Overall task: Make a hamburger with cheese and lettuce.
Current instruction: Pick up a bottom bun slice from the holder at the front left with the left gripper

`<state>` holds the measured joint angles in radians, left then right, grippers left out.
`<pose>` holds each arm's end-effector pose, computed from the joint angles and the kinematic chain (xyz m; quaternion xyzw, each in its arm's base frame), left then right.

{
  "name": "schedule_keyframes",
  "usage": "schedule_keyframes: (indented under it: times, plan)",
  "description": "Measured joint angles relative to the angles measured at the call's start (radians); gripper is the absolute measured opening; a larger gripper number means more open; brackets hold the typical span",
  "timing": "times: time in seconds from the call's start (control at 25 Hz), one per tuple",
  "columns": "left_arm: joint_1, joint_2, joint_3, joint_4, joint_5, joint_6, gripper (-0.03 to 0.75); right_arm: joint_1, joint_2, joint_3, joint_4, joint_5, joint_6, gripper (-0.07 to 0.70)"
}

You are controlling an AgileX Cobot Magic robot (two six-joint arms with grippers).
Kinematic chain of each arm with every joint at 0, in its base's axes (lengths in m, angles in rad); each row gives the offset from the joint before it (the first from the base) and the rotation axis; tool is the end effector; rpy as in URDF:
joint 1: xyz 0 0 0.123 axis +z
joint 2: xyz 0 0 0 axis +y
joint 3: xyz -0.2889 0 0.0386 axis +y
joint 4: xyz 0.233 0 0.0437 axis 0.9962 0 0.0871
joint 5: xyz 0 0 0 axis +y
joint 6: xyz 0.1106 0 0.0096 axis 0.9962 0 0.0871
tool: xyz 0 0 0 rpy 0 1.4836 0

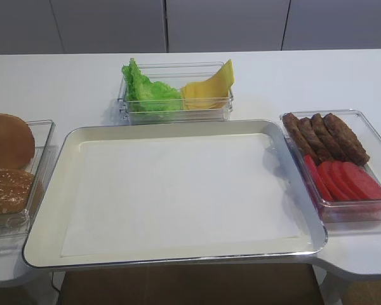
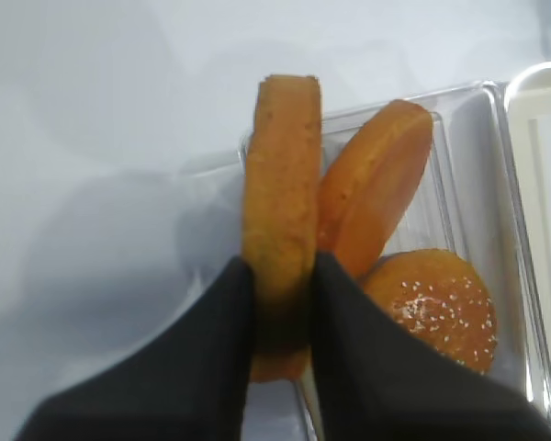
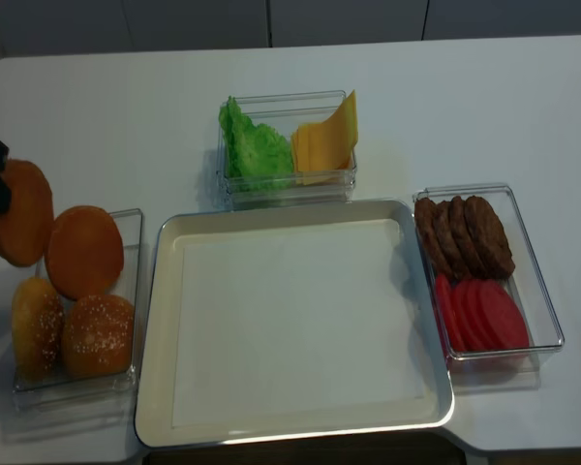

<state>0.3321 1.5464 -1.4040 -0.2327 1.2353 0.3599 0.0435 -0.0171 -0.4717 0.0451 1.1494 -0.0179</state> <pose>0.2907 0.0747 0.3191 -0.0089 0.9837 -0.0601 0.1691 -0.0113 0.0041 0.2444 -0.0287 0.8775 0.0286 0.4778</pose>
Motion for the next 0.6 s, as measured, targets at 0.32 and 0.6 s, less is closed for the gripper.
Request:
schedule_keyframes:
  times: [0.32,0.6]
  plan:
    - [-0.007,-0.047,-0.029,-0.026,0.004,-0.003,0.135,0.000,0.000,0.000,0.000,0.000,0.000,0.170]
    - [-0.170,-0.078,-0.032,-0.028,0.006,0.043,0.135,0.000,0.000,0.000,0.000,0.000,0.000,0.170]
